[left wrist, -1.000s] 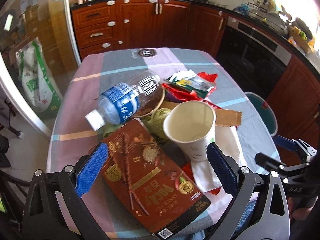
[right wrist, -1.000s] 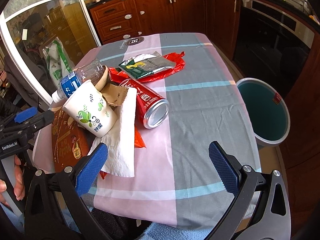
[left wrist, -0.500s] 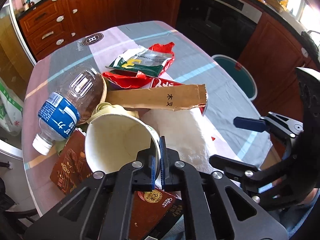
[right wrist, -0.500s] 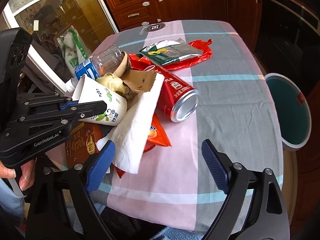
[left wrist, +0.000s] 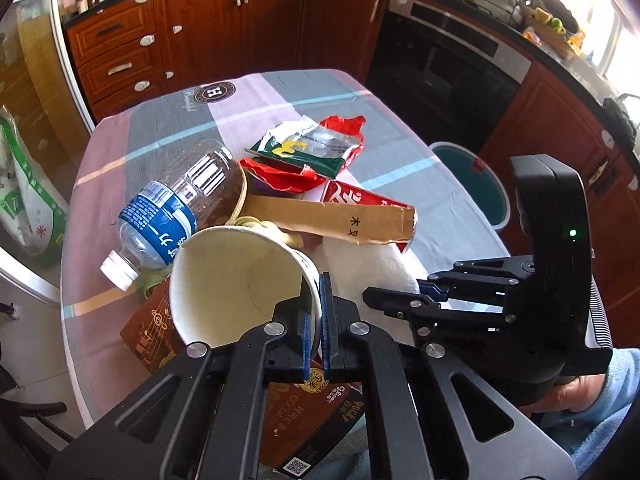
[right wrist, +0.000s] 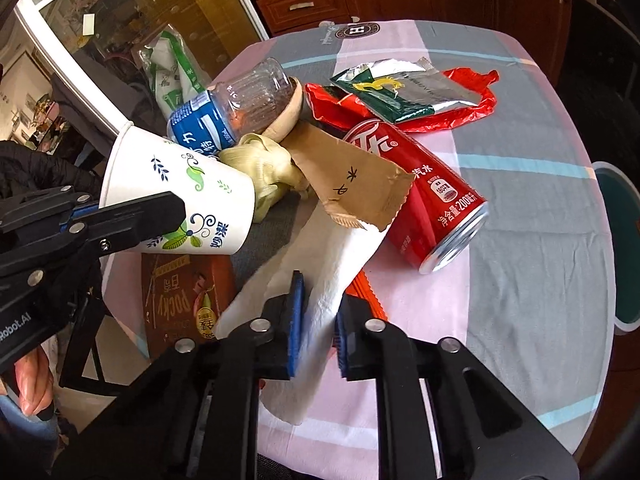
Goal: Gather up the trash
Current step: 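Grasp the white paper cup with the left tool while the right tool grasps the tissue, then carry cup and tissue over the bin and open both tools, then bring both tools back over the table toward the Pocky box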
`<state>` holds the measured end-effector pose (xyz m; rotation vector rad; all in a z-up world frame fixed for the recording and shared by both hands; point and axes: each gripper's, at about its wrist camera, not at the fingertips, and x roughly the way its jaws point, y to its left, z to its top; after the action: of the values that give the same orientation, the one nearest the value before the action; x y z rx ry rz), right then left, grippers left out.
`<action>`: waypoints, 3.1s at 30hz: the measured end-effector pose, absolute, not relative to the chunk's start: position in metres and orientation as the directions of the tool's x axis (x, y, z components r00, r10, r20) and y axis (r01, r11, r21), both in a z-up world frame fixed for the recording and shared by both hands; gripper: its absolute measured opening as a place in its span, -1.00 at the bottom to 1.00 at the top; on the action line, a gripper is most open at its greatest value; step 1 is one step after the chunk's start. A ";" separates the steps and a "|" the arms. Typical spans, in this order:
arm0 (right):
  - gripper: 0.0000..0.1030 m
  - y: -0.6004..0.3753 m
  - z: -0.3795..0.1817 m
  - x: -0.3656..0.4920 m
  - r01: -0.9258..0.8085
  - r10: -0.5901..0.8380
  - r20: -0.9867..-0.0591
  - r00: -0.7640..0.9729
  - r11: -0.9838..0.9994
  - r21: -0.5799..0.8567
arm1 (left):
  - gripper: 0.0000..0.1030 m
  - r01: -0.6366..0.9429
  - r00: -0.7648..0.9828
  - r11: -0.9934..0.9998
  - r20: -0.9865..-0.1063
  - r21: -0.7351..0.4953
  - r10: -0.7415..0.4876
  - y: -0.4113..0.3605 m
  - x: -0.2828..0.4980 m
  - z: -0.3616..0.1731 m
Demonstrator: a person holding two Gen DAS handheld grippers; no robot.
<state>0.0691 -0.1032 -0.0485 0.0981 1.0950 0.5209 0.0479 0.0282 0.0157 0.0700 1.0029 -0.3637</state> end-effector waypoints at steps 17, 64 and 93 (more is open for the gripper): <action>-0.92 -0.231 0.054 0.061 -0.238 0.359 -0.697 0.621 0.933 0.268 | -0.92 0.468 0.556 0.883 -0.767 -0.029 -0.320 -0.050 0.052 0.094; 0.66 -0.424 -0.045 0.140 0.206 0.097 -0.854 0.512 0.951 0.231 | 0.82 0.608 0.301 0.790 -0.899 -0.077 -0.319 -0.291 0.168 -0.026; 0.73 -0.149 0.025 0.067 -0.324 0.330 -0.838 0.435 0.925 0.196 | 0.92 0.180 0.498 0.983 -0.865 0.032 -0.063 0.059 0.035 0.021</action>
<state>0.0665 -0.1495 0.0254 0.0060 1.0439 0.4073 0.0349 0.0586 0.0208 0.1230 1.0399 -0.1473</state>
